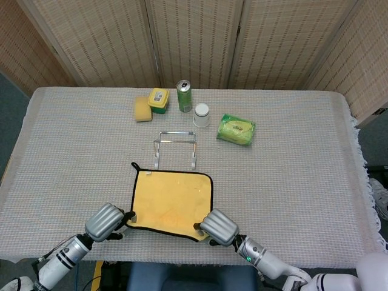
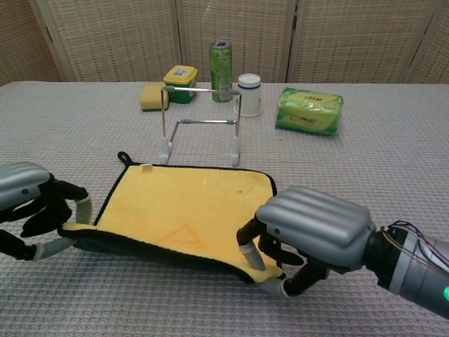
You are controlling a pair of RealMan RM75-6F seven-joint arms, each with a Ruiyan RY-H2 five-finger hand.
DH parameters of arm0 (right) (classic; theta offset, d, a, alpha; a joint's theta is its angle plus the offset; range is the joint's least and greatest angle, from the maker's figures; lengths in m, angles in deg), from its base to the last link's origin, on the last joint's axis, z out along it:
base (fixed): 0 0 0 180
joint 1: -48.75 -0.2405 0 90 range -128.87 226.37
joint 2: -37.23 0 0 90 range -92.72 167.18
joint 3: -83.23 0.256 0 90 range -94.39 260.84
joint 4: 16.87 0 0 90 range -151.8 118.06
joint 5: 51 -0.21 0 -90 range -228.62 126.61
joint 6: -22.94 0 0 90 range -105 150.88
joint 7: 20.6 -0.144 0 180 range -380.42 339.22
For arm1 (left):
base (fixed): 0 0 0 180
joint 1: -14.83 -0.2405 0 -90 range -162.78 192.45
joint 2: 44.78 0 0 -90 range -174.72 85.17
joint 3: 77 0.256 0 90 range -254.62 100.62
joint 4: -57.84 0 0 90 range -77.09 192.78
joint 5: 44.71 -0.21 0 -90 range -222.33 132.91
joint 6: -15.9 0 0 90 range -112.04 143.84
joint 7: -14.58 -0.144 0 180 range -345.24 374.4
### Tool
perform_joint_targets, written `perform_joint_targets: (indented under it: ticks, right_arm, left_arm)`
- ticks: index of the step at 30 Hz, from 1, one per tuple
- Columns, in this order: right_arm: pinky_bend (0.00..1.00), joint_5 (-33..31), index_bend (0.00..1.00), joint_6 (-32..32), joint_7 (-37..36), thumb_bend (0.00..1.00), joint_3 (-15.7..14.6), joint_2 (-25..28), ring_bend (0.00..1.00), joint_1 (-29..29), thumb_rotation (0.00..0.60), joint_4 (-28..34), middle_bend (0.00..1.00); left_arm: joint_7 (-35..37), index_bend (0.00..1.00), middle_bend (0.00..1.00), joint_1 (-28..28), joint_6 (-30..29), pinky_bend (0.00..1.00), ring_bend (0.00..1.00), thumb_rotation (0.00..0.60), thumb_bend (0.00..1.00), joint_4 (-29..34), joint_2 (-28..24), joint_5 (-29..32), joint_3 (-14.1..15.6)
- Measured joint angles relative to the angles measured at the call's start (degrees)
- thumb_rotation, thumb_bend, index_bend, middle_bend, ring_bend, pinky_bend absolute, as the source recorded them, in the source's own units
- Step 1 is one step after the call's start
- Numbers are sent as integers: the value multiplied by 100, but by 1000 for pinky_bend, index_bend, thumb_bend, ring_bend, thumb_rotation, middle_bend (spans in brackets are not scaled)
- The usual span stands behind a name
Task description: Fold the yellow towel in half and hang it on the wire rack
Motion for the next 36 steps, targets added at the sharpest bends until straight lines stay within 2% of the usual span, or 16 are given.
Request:
perform_joint_targets:
  ticks: [16,27,36]
  right_arm:
    - [1000,-840,617,-4,293,350,676,65,1000,-146,600,98,897]
    - [1000,-1392,617,130,484,350,912,-15,1000,-293,600,-88,897]
    - [1000,-1774,621,196,673,350,1113,-193,1000,-460,600,-433,899]
  left_arm:
    - [644,516,887,848,1259,870,797,600,441,227,-322,848,-632]
    - [810,514,887,1319,1963,870,797,600,441,65,-313,1289,-911]
    - [972,512,887,1612,2391,870,797,600,441,-313,-141,1587,-1066]
